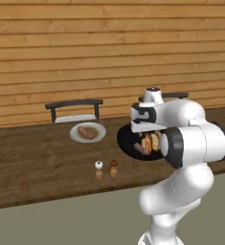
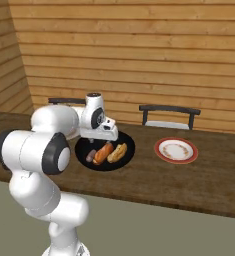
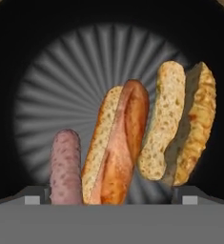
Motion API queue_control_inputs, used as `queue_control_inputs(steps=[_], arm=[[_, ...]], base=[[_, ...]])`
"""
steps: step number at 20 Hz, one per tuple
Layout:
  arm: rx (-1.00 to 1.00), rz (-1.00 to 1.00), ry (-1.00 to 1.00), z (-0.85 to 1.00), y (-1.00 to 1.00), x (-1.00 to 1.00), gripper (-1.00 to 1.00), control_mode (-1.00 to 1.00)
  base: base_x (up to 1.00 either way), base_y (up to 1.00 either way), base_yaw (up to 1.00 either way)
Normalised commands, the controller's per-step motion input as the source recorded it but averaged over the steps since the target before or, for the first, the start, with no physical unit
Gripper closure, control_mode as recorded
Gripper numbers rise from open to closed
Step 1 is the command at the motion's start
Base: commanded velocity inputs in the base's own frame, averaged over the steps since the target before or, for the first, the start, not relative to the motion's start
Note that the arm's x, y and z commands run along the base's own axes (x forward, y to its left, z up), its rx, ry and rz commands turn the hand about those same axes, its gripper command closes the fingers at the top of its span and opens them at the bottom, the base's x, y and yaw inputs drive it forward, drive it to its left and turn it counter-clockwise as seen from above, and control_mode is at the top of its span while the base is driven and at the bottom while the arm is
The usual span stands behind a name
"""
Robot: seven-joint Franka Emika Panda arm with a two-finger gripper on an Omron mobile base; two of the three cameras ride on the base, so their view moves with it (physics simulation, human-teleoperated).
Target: Place one bun and one sausage from the bowl on each plate.
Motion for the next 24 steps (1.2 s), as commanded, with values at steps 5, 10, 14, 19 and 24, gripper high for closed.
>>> queue_control_inputs(steps=[5,10,14,19,24], arm=[[0.01,0.0,0.06,-0.29,-0.12,0.07,-1.0,-1.0],[0.0,0.0,0.0,-0.19,0.0,0.13,-1.0,-1.0],[-0.01,0.0,0.04,-0.24,0.0,0.3,-1.0,-1.0],[0.0,-0.04,0.03,-0.17,0.0,0.16,-1.0,-1.0],[0.0,-0.02,0.02,-0.11,0.0,-0.01,1.0,-1.0]], base=[[0.0,0.0,0.0],[0.0,0.0,0.0],[0.0,0.0,0.0],[0.0,0.0,0.0],[0.0,0.0,0.0]])
